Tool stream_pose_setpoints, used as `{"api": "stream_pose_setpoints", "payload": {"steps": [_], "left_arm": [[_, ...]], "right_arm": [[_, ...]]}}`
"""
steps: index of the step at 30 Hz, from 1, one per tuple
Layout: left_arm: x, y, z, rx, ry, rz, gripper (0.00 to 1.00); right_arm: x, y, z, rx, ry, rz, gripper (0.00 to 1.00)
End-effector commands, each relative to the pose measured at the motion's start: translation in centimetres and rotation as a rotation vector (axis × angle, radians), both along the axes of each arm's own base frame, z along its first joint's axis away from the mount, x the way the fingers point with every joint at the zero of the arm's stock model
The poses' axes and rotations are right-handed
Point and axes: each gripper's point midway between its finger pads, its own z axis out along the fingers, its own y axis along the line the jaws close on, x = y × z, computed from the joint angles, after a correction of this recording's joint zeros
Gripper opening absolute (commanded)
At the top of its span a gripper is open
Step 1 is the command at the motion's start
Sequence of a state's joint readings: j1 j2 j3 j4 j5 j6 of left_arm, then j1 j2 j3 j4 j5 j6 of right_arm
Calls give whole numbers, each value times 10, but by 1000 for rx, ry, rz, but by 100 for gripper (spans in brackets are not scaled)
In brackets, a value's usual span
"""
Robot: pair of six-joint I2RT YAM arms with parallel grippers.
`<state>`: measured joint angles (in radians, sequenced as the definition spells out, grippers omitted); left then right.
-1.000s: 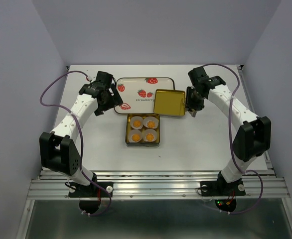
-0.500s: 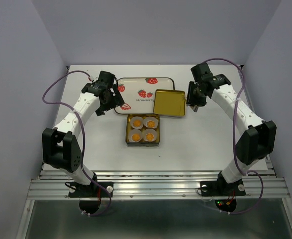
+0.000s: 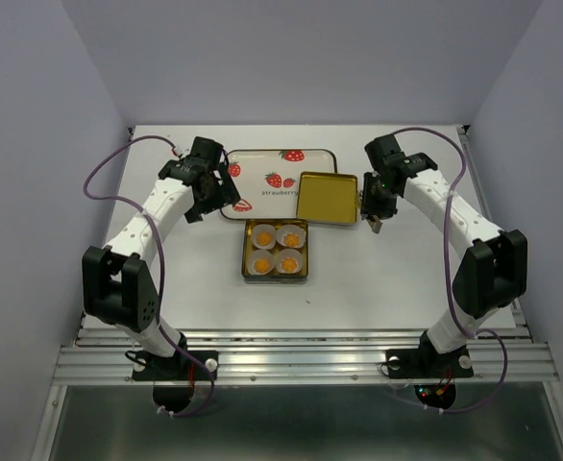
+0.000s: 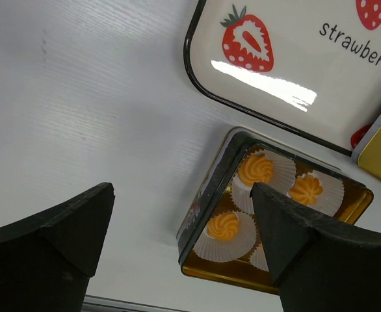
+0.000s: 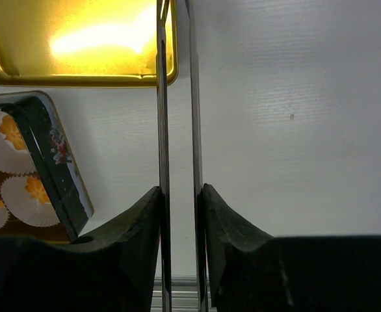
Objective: Pack the cookies
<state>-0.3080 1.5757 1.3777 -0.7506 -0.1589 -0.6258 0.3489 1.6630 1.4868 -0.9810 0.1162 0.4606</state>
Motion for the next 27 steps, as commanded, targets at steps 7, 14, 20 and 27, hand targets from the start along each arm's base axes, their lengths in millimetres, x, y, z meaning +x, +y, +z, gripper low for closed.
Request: {"api": "stream_pose_setpoints", "payload": {"steps": [7, 14, 20, 27], "left_arm": [[16, -4, 25, 9, -72, -28, 99], [35, -26, 48, -59, -137, -82, 99], [45, -56, 76, -144, -187, -186, 99], [47, -90, 101, -255, -206, -289, 99]], "right_arm": [[17, 3, 32, 26, -129, -14, 1], [27, 0, 62, 35, -217, -50, 1], [32, 13, 95, 134, -291, -57, 1], [31, 32, 128, 274, -334, -62, 1]]}}
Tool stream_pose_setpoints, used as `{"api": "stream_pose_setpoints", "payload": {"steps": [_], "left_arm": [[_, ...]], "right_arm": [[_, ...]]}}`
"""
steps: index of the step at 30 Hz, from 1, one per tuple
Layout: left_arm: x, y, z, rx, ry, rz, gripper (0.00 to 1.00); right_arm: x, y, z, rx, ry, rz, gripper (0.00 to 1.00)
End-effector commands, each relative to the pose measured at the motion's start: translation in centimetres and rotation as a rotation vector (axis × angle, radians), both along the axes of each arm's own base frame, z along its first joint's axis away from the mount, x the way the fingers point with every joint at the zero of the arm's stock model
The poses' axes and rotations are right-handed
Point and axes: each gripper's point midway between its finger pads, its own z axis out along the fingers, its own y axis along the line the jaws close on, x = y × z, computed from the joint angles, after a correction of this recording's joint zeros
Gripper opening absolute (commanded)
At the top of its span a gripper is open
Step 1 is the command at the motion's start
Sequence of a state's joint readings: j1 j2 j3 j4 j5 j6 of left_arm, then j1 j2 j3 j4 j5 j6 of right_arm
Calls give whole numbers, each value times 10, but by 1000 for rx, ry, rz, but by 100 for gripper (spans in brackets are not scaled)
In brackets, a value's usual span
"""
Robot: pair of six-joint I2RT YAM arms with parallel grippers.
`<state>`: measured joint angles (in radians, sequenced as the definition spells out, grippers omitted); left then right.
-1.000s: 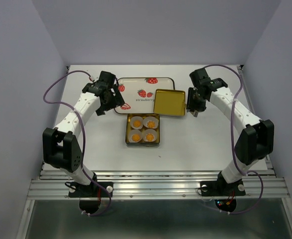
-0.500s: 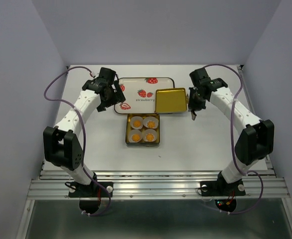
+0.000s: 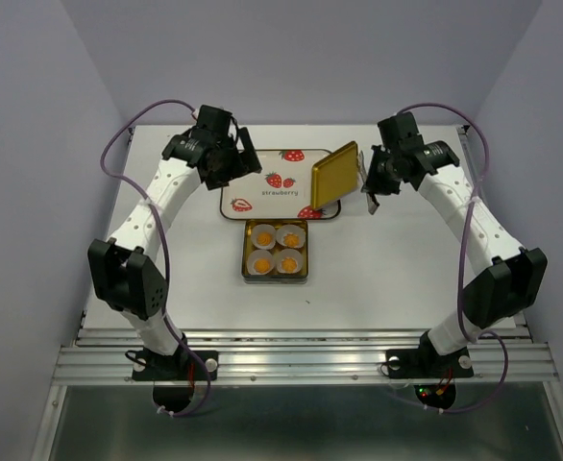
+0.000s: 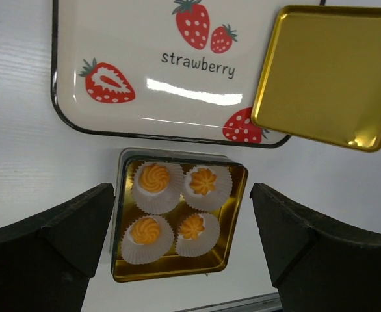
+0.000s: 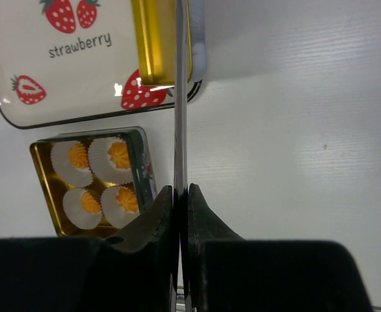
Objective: Pack the cookies
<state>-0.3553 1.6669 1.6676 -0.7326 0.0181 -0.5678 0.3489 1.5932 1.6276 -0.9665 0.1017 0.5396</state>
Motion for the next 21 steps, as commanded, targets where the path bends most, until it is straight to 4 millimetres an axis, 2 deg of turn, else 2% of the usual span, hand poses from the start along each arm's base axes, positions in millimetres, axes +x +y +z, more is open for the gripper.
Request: {"api": "stream_pose_setpoints", "payload": {"steps": [1, 4, 5, 8, 12, 16, 21], "left_arm": [[5, -28, 37, -96, -68, -108, 99], [7, -41, 45, -130, -72, -152, 99], [10, -45, 55, -150, -90, -164, 99], [14, -55, 61, -175, -98, -200, 99], [18, -63, 58, -199, -86, -216, 99], [24, -73, 64, -258, -111, -216, 99], [21, -71, 53, -251, -75, -202, 99]], "right_arm": [[7, 20, 54, 155, -137, 0, 1], [8, 24, 61, 181, -137, 1, 1], [10, 25, 66, 185, -147, 4, 1], [7, 33, 62, 203, -107, 42, 1], [6, 34, 61, 174, -122, 118, 1], [4, 29, 51, 91, -111, 165, 1], [1, 30, 46, 82, -98, 142, 1]]}}
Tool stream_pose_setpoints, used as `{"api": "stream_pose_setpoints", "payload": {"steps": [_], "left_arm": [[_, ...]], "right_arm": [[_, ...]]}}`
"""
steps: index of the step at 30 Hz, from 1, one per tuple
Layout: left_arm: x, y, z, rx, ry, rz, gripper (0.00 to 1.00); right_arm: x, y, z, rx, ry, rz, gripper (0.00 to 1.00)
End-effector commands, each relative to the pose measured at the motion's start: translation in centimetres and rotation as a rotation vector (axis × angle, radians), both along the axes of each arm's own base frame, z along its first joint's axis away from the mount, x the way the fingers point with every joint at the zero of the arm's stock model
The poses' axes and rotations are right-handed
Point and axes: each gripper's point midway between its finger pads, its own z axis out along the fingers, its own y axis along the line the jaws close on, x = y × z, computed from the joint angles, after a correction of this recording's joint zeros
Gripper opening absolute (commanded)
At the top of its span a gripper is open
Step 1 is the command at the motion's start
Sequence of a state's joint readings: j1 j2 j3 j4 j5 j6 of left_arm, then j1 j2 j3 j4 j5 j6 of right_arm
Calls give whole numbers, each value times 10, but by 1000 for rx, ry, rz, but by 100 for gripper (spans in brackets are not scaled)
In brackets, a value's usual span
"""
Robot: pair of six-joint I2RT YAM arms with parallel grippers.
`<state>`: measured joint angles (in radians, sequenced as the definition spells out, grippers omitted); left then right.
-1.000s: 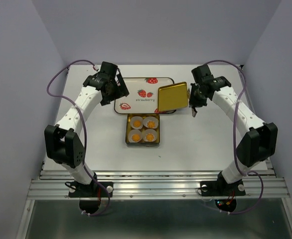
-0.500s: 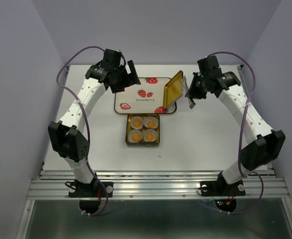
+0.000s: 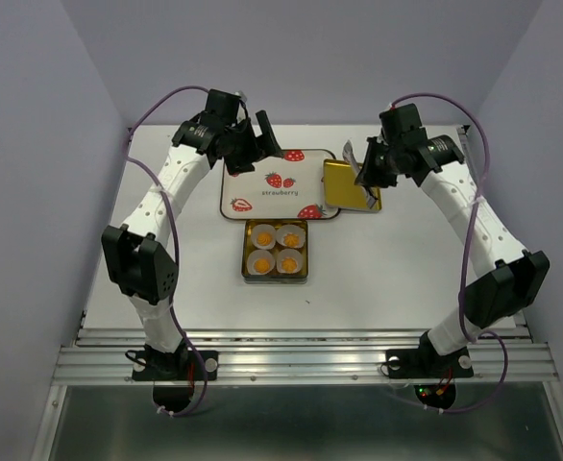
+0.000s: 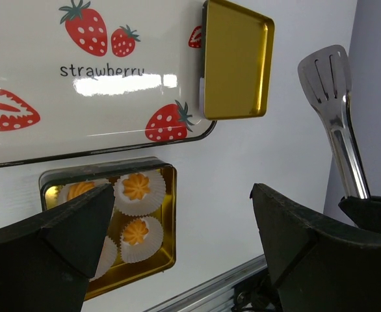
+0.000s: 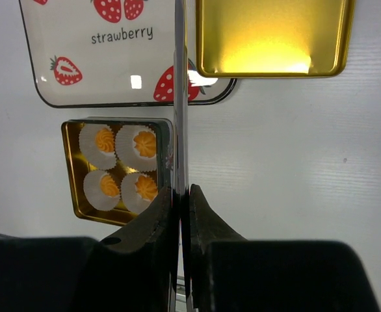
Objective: Pack the cookies
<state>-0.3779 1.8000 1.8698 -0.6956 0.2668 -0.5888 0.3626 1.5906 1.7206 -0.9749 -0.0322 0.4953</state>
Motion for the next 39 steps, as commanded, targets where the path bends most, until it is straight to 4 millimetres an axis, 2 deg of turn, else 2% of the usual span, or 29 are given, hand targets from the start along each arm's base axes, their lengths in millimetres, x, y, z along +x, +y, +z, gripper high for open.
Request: {"api": "stream_pose_setpoints", "payload": {"steps": [1, 2, 5, 6, 10, 12, 15, 17, 20, 25, 32, 39], "left_arm": [[-2, -4, 17, -31, -43, -16, 99], [-2, -3, 17, -23, -44, -12, 99], [-5, 3, 18, 0, -44, -1, 99], [-6, 4, 15, 11, -37, 3, 99], [-10, 11, 8, 42, -21, 8, 99], [-14, 14, 6, 50, -20, 14, 99], [-19, 18, 2, 64, -12, 18, 99], [-23, 22, 1, 79, -11, 23, 99], [-26, 27, 0, 97, -8, 31, 99], [-31, 31, 1, 110, -10, 34, 99], [-34, 35, -2, 123, 1, 39, 99], [-35, 37, -3, 130, 6, 40, 99]], "right_arm": [[3, 1, 10, -13, -41, 1, 1], [1, 1, 8, -19, -32, 9, 1], [-5, 9, -17, -58, 68, 89, 1], [-7, 5, -24, -104, 89, 126, 1], [12, 4, -31, -167, 86, 147, 1], [12, 19, -39, -156, 126, 197, 10], [7, 40, -49, -179, 161, 248, 15], [9, 39, -58, -236, 181, 227, 23], [10, 33, -67, -300, 227, 185, 27], [12, 27, -63, -435, 202, 148, 34], [13, 42, -49, -429, 154, 169, 35], [16, 38, -46, -466, 129, 145, 34]]}}
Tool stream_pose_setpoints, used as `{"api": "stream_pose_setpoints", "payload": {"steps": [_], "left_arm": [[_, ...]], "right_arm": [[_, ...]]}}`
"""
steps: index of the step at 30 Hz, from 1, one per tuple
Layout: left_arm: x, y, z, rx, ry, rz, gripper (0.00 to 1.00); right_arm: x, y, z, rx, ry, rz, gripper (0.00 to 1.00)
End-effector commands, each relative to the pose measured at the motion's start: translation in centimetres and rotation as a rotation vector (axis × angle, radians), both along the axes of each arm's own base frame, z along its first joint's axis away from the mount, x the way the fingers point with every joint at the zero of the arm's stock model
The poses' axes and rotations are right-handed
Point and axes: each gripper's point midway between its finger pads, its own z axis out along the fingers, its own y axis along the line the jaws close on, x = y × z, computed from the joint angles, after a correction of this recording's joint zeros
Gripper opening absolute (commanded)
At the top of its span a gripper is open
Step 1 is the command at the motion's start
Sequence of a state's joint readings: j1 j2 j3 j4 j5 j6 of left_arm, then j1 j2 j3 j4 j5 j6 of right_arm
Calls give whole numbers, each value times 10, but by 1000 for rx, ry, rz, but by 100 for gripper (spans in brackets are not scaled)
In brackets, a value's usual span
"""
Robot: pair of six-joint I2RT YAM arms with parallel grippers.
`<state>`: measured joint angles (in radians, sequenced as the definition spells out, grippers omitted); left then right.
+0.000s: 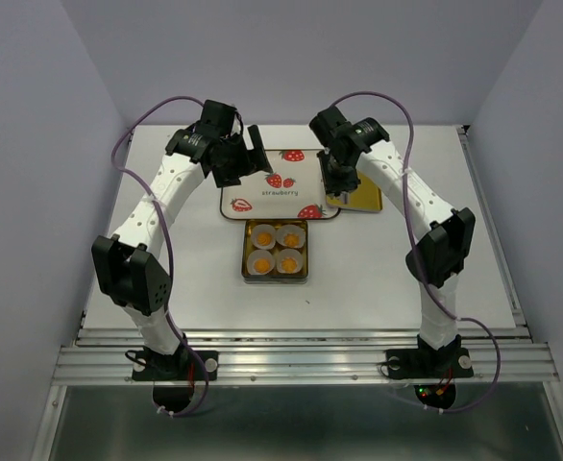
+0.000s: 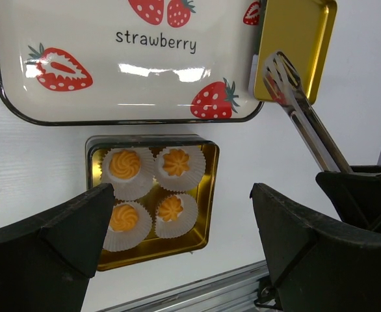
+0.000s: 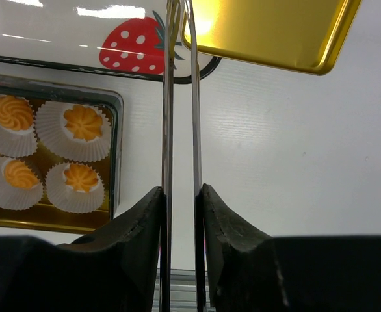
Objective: Pack the cookies
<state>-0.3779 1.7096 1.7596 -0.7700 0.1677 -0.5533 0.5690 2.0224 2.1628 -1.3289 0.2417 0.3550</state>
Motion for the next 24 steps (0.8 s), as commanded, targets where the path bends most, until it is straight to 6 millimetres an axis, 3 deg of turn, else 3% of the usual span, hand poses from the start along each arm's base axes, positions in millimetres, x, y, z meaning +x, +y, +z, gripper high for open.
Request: {"api": "stream_pose_setpoints", "payload": {"steps": [1, 6, 13, 18, 24], "left_arm": [[-7, 7, 16, 9, -42, -7, 99], [-8, 10, 15, 24, -40, 1, 99], [-10, 14, 13, 32, -36, 9, 99], [-10, 14, 11, 34, -32, 8, 99], [-10, 17, 8, 45, -30, 15, 99]], "right_arm": [[6, -4, 11, -35, -56, -18, 35], [9, -1, 5, -35, -47, -22, 37], [10, 5, 0, -40, -40, -8, 51], [13, 1, -8, -73, -37, -13, 52], [2, -1, -24, -166, -11, 9, 51]]}}
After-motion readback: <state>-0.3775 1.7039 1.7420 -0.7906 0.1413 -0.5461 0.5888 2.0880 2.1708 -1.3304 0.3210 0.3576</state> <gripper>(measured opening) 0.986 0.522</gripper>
